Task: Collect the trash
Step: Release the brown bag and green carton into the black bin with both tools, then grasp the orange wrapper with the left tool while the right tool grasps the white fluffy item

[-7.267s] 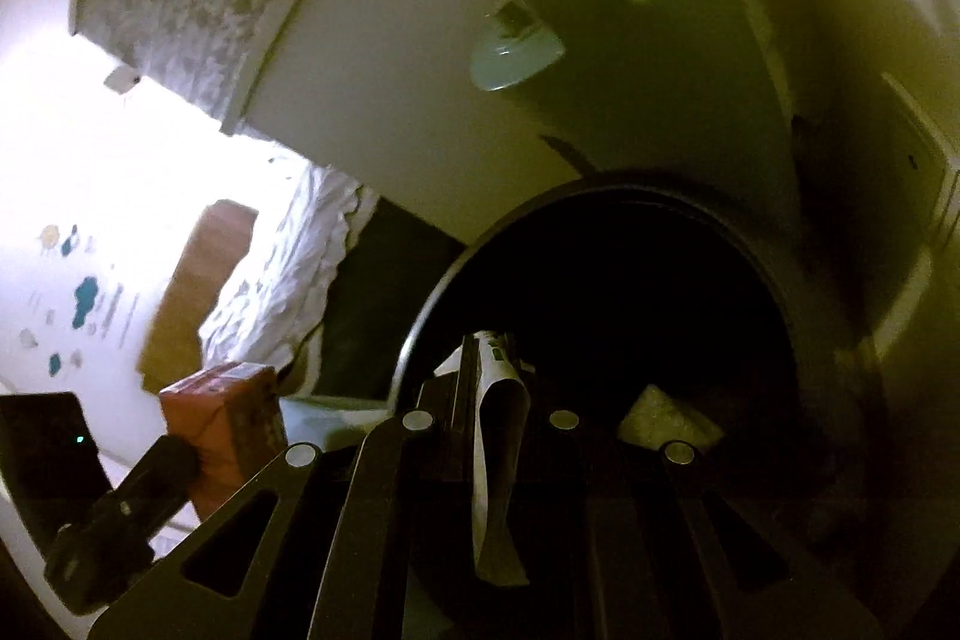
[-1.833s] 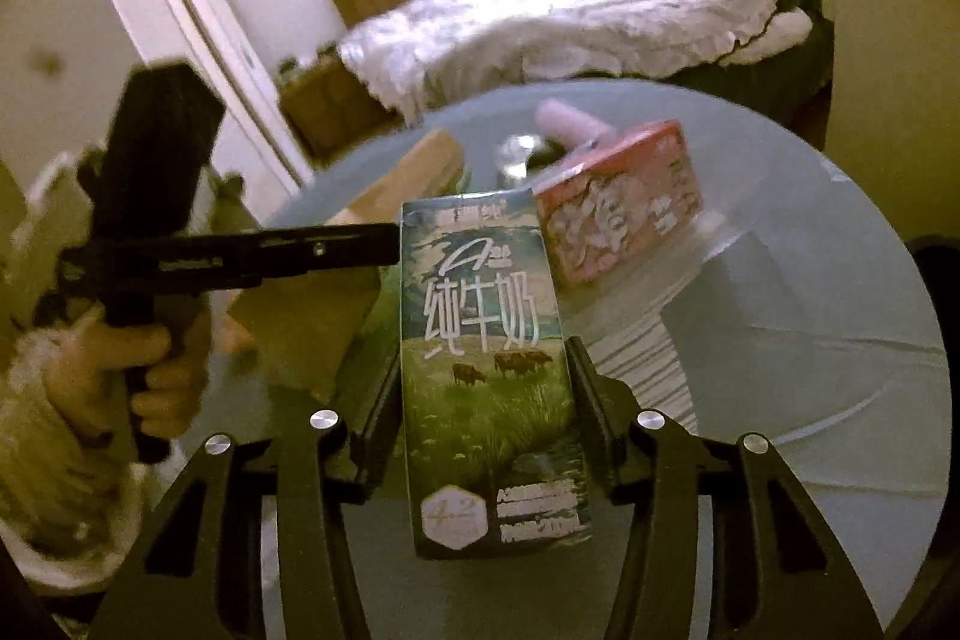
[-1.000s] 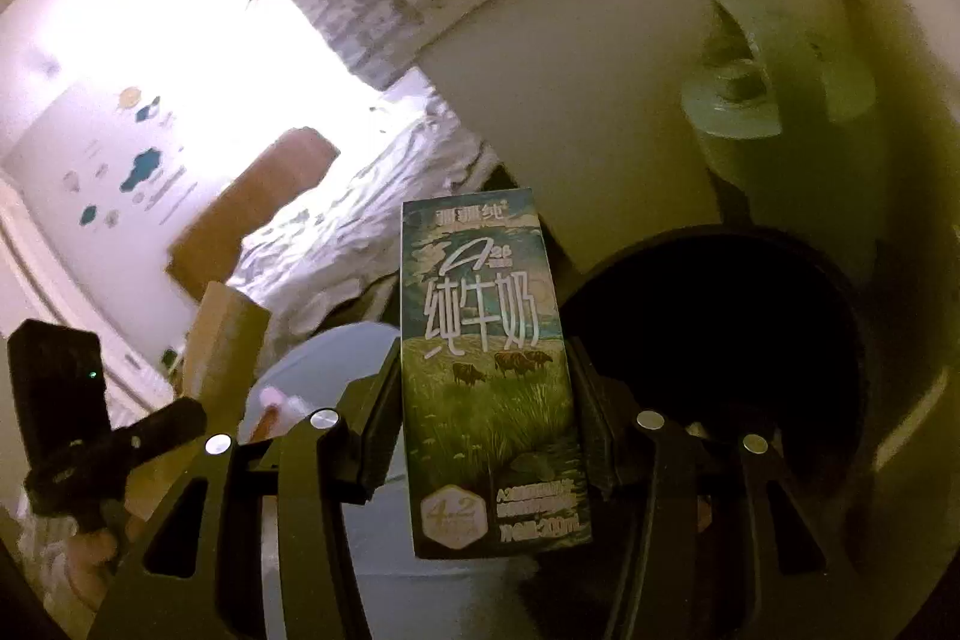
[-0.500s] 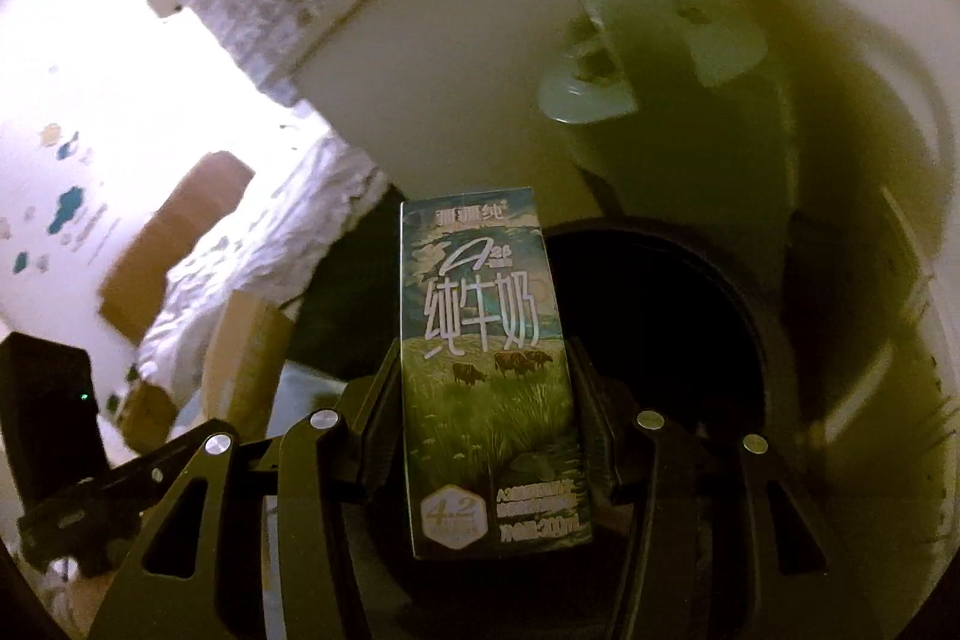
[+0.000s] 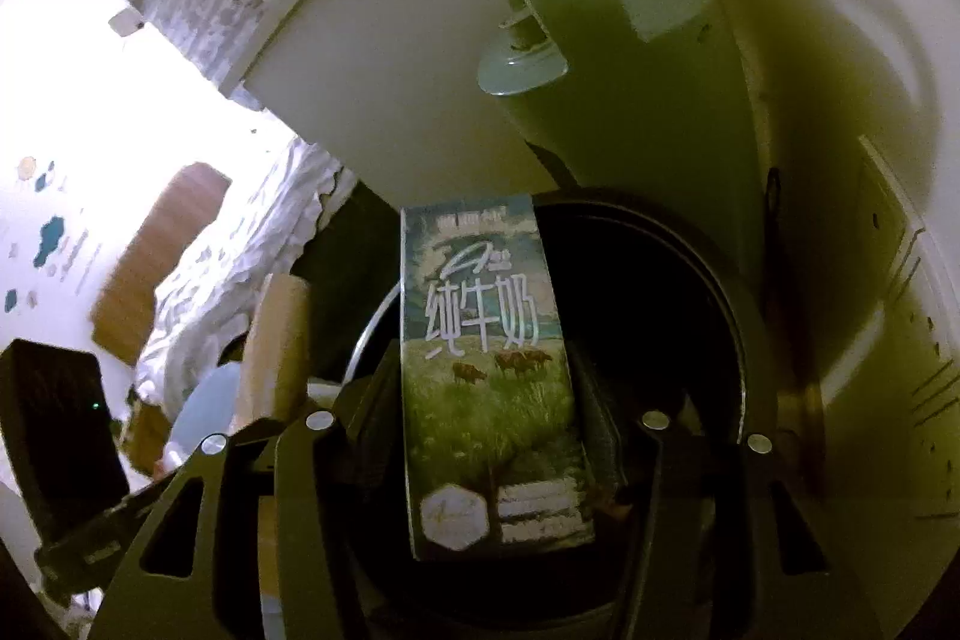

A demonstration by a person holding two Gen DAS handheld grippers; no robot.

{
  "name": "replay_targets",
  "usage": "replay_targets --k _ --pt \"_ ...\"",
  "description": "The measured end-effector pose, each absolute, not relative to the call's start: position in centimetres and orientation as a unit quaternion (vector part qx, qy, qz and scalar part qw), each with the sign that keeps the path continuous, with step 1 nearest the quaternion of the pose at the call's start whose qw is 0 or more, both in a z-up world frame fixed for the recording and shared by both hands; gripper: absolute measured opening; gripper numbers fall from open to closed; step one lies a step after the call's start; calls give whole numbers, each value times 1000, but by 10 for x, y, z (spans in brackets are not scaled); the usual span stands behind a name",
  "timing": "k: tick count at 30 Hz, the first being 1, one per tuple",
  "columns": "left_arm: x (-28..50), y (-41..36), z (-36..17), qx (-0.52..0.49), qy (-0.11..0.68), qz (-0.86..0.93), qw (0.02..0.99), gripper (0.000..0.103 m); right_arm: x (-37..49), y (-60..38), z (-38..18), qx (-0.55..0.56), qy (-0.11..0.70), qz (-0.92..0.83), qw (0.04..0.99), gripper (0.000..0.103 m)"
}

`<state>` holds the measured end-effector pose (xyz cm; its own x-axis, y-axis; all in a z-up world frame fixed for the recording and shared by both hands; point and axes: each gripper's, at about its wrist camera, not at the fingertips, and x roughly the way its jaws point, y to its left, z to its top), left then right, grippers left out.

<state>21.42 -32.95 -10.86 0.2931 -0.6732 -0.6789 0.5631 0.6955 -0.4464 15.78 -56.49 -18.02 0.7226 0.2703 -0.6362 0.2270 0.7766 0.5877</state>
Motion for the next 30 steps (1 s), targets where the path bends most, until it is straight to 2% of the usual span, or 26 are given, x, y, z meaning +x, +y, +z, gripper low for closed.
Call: replay_targets --k 1,2,14,30 --pt "213 -328 -107 -60 451 -382 805 69 157 -566 -180 337 368 10 866 68" --pt "212 -327 -106 -59 448 -381 807 70 155 -567 -180 340 365 9 867 70" --pt "188 -293 -78 -71 420 -376 823 70 153 -557 -174 323 351 27 879 70" --pt "112 -140 -44 -108 387 -285 870 70 117 -454 -133 224 321 143 909 70"
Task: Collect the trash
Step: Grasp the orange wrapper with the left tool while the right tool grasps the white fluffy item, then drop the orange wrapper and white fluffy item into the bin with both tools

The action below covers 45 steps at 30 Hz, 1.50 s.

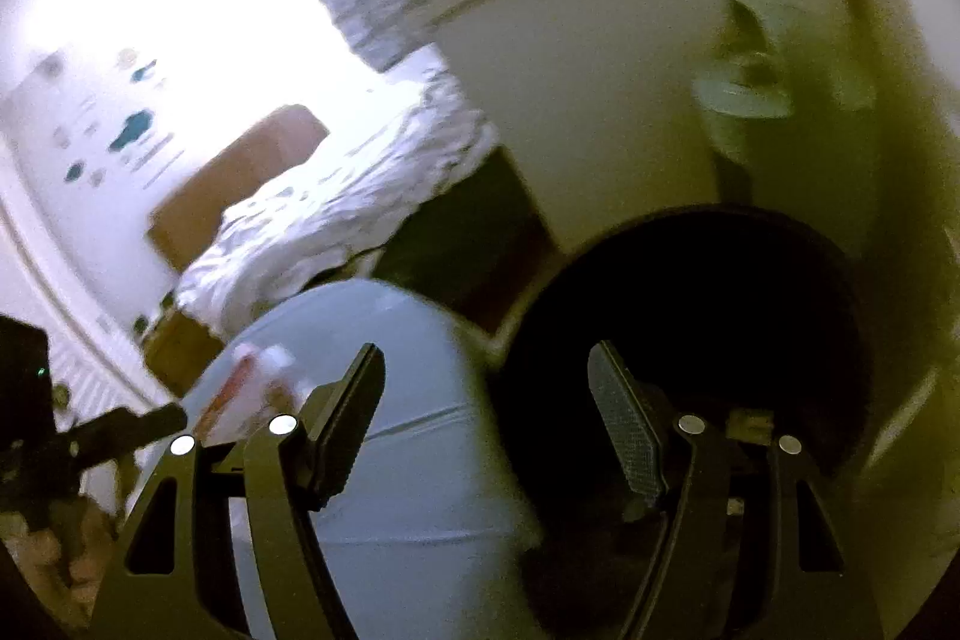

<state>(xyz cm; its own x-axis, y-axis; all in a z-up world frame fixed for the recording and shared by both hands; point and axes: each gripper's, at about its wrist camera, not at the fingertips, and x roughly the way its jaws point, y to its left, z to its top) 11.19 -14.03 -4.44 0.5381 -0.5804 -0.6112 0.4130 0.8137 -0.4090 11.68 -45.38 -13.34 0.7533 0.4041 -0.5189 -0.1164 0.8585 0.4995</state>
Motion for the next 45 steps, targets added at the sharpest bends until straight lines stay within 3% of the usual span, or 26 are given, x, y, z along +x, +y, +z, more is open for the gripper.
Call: replay_targets --k 9,18,30,35,37,40,45 --pt "57 -37 -41 -114 362 -203 903 70 84 -368 -105 193 329 236 894 70" --pt "25 53 -69 -119 378 -103 912 70 41 -240 -69 94 348 340 868 70" --pt "19 95 -109 -121 435 -84 888 67 28 -109 -79 -16 394 376 838 70" --pt "19 96 -115 -112 435 -90 889 59 27 -86 -94 -63 407 361 837 70" --pt "21 98 -117 -116 435 -99 887 46 27 -80 -100 -77 411 354 836 70" --pt "23 94 -118 -103 436 -107 887 39 27 -71 -108 -87 417 349 834 68" --pt "24 88 -115 -88 433 -113 890 35 33 -68 -119 -96 431 349 826 46"
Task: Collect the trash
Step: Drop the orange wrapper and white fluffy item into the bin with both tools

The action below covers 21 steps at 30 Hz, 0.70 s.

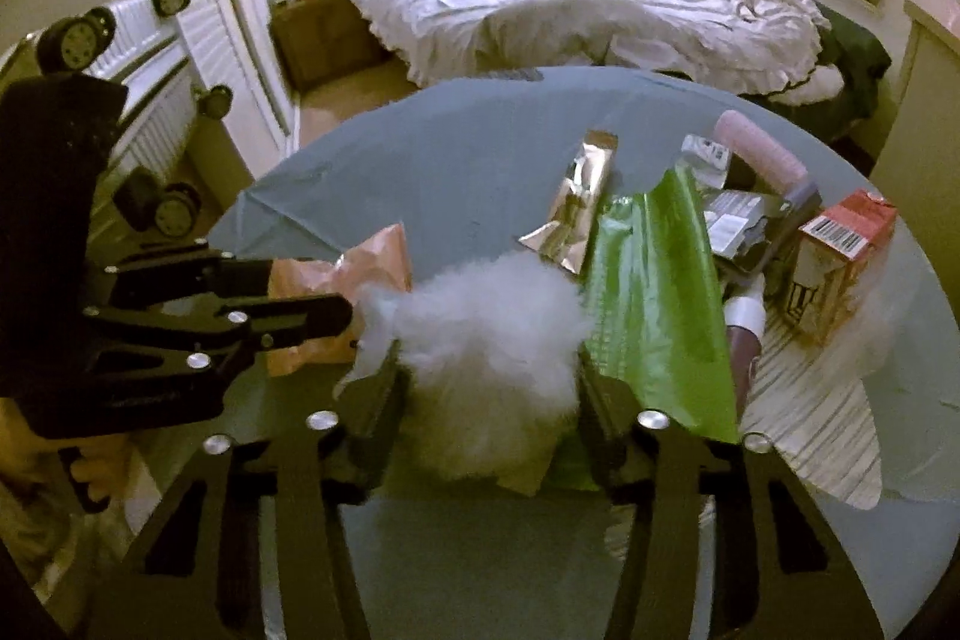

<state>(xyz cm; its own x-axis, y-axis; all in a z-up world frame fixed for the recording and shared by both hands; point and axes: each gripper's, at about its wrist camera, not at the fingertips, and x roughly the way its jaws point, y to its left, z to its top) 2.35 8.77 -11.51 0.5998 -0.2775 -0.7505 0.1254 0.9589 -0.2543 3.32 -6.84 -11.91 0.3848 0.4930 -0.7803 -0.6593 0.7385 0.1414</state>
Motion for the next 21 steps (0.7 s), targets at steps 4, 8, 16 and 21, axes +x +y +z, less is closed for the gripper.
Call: replay_targets --k 4,8,16,21 --pt "18 90 -109 -109 415 -119 895 34 35 -82 -114 -66 426 363 826 43" --pt "16 84 -90 -110 391 -127 905 34 37 -109 -98 -23 408 360 839 43" --pt "36 36 -48 -95 355 -178 913 34 55 -204 -62 63 350 296 887 43" --pt "61 -17 -37 -77 347 -220 908 34 69 -270 -62 102 337 247 903 43"
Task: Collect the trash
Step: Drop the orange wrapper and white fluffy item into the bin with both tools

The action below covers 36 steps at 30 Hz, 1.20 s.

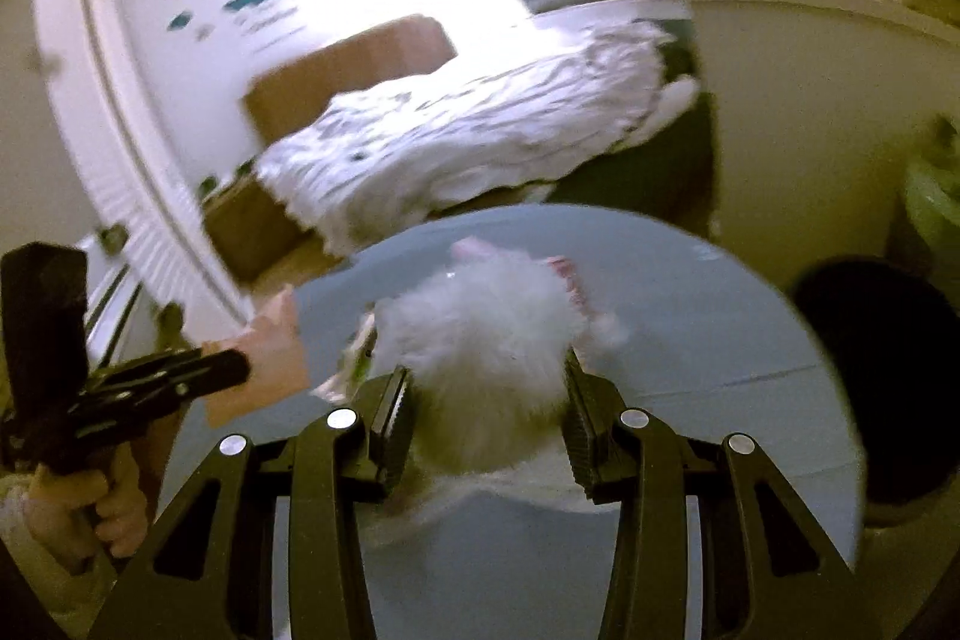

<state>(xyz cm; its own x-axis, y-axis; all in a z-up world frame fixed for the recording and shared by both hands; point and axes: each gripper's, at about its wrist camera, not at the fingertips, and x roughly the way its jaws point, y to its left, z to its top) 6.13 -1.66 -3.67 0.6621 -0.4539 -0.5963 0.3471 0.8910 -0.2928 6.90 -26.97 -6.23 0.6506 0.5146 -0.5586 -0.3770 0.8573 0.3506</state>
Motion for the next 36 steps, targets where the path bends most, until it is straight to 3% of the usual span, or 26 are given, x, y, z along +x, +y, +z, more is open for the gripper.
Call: replay_targets --k 22,36 --pt "155 -225 -55 -20 376 -355 856 34 136 -494 -126 196 336 59 920 43" --pt "187 -302 -92 16 408 -373 833 36 152 -538 -168 230 369 -10 901 46"
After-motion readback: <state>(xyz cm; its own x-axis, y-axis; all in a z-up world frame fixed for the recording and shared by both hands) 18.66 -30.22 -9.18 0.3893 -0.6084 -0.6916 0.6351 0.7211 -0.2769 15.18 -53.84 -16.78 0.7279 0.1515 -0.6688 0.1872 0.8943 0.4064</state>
